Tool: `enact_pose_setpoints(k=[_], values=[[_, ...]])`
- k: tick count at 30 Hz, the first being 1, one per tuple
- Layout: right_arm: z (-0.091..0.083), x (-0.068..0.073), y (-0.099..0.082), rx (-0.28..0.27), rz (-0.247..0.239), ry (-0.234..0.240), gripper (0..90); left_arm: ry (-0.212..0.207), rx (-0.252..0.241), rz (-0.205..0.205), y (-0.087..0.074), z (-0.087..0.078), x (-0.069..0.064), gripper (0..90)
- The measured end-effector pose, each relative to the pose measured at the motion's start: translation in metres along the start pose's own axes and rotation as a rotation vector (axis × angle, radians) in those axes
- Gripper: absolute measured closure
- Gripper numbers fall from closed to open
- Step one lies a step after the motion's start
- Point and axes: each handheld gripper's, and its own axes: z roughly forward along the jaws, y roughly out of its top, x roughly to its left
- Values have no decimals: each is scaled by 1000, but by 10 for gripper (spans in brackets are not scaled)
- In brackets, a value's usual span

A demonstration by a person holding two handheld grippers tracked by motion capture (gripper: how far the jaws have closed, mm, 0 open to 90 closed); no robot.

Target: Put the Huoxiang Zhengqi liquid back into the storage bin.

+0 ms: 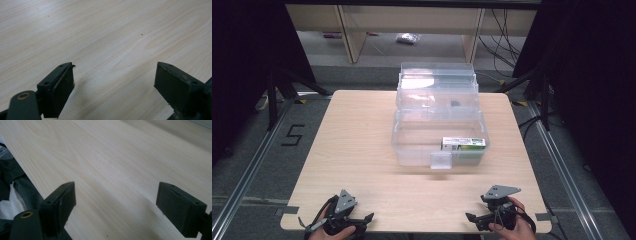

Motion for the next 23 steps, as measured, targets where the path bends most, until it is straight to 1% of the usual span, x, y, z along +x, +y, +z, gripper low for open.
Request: enact_pose_setpoints(k=[1, 2, 3, 4, 5, 6, 7, 8, 9, 10, 12, 13, 14, 15, 16, 17, 18, 19, 20, 22, 23], values=[[-1, 0, -1, 5, -1, -11, 169, -2, -2, -1, 0, 0, 0, 154], [-2, -1, -1, 20, -11, -10, 169, -5, -3, -2, 0, 0, 0, 154], [-2, -1, -2, 13, -20, -15, 169, -2, -5, -6, 0, 1, -1, 154], [-1, 2, -2, -1, 13, -16, 169, -6, 0, 4, 0, 0, 0, 154], [-1, 0, -2, -6, -13, -15, 169, -7, 1, 5, 0, 0, 0, 154], [-2, 0, -1, 9, -23, -6, 168, -9, 1, 8, 0, 0, 0, 154], [-1, 1, -2, -5, -15, -11, 167, 0, 6, 15, 0, 1, 1, 154], [-2, 2, -2, 16, -24, -16, 167, -3, 5, 11, 0, 1, 0, 154], [-1, 2, -2, 23, -30, -18, 166, -6, 8, 18, 0, 1, 1, 154], [1, 2, -2, 14, -22, -17, 167, -4, 9, 8, 0, 1, 0, 154], [2, 2, -2, 15, -22, -21, 168, -2, 16, 11, 0, 1, 0, 154], [2, 1, -2, 11, -43, -21, 168, -2, 15, 10, 0, 1, 0, 154], [1, 2, -2, 16, -26, -24, 168, -3, 15, 10, 0, 1, 0, 154], [0, 4, -2, 38, 6, -16, 168, -4, 12, 9, 0, 2, 0, 154], [0, 3, -2, 35, -4, -16, 168, -2, 16, 9, 0, 1, 0, 154], [1, 2, -2, 24, -21, -20, 168, 6, 11, 8, 0, 2, 0, 154], [0, 0, -2, 29, -29, -28, 168, 12, 2, 1, 0, 2, -1, 154], [1, 0, -2, 25, -28, -28, 168, -3, -4, -6, 0, 3, -1, 154], [1, -1, -1, 20, -43, -31, 168, 0, -3, -6, 0, 2, -1, 154], [2, -1, -1, 20, -49, -28, 168, 0, 1, -5, 0, 3, -1, 154], [3, -1, -2, 3, -52, -30, 168, 0, 1, -4, 0, 3, -1, 154]])
